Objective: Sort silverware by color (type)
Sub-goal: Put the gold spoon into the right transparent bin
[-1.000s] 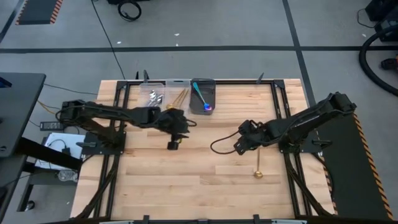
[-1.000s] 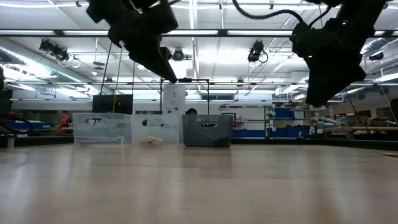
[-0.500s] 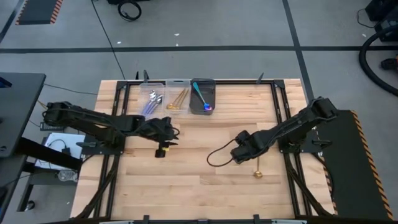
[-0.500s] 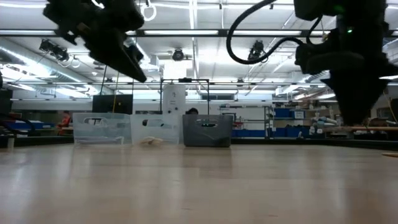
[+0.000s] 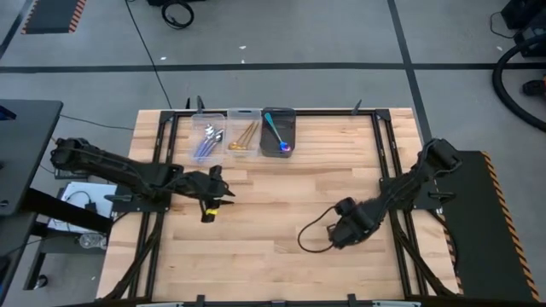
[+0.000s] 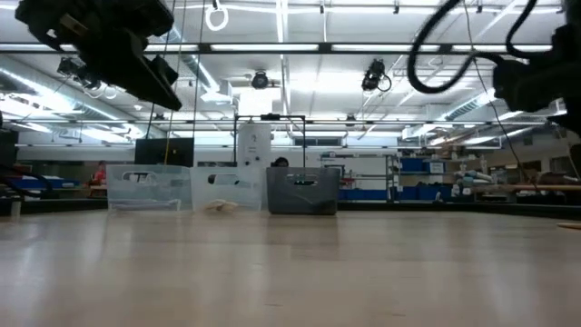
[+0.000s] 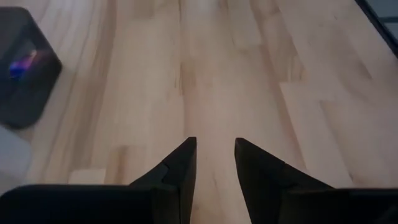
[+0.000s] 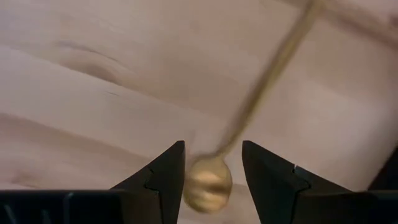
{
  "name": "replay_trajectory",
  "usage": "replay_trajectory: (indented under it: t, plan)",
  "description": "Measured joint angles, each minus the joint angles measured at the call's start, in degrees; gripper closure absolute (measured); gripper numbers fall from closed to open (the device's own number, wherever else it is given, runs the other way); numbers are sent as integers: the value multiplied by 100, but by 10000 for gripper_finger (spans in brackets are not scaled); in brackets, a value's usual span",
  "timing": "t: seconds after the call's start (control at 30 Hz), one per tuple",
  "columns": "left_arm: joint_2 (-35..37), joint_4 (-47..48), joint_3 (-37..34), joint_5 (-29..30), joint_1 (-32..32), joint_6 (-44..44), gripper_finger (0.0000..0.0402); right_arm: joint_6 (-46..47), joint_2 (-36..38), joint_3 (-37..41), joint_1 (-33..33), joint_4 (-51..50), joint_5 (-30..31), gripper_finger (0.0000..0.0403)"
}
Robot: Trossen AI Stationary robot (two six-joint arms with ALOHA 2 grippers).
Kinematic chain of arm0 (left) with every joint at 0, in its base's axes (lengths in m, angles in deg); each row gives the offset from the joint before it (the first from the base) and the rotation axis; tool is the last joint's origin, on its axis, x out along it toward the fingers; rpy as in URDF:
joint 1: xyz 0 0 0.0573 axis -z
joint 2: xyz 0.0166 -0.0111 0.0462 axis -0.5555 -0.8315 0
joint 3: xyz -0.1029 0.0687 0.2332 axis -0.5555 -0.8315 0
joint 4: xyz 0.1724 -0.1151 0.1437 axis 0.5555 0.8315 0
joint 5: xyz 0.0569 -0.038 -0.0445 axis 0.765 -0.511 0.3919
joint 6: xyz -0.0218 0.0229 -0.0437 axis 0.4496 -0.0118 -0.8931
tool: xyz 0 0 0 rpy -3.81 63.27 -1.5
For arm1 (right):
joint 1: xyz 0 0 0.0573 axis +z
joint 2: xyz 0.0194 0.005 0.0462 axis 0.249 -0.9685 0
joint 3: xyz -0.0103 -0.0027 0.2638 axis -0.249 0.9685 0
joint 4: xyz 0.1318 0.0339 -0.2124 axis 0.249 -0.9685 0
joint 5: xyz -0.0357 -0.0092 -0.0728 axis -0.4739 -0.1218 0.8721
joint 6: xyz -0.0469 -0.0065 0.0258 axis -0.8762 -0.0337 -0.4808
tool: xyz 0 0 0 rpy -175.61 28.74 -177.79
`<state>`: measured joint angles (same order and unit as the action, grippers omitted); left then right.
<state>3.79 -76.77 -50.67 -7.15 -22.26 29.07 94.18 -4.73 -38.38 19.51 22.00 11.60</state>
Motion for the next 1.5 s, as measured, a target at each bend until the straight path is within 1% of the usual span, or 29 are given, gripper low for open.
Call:
replay_trajectory:
  t: [0.1,0.2,0.3,0.43,0.5,0.63,0.8,1.0,1.1,1.2,1.4,1.5]
  plan:
    - [-1,12,-47,66,147,-114,285,471,-133,0,169,-4,-195,234]
    - [-3,53,-117,127,276,-131,285,676,-283,8,291,20,-309,234]
    - [48,-6,-198,328,404,-150,285,724,-318,7,340,48,-253,234]
    - [319,-22,-275,703,594,-126,285,775,-316,7,346,-57,-32,234]
    - [457,63,-287,842,666,-128,285,806,-310,95,346,-83,-49,234]
    - [637,190,-289,872,820,-153,285,930,-314,389,346,211,-91,236]
    - [642,301,-289,864,1023,-276,285,933,-265,641,346,757,-58,241]
    - [642,424,-289,862,1178,-576,285,946,-116,851,341,990,-34,253]
    - [642,421,-289,862,1255,-585,285,892,-47,871,281,1012,2,266]
    - [642,422,-289,860,1330,-585,285,848,-41,875,239,1053,-3,288]
    - [642,424,-289,850,1520,-575,285,849,-5,1163,183,1624,-8,354]
    - [642,425,-289,845,1590,-572,285,873,1,1186,182,1667,-11,384]
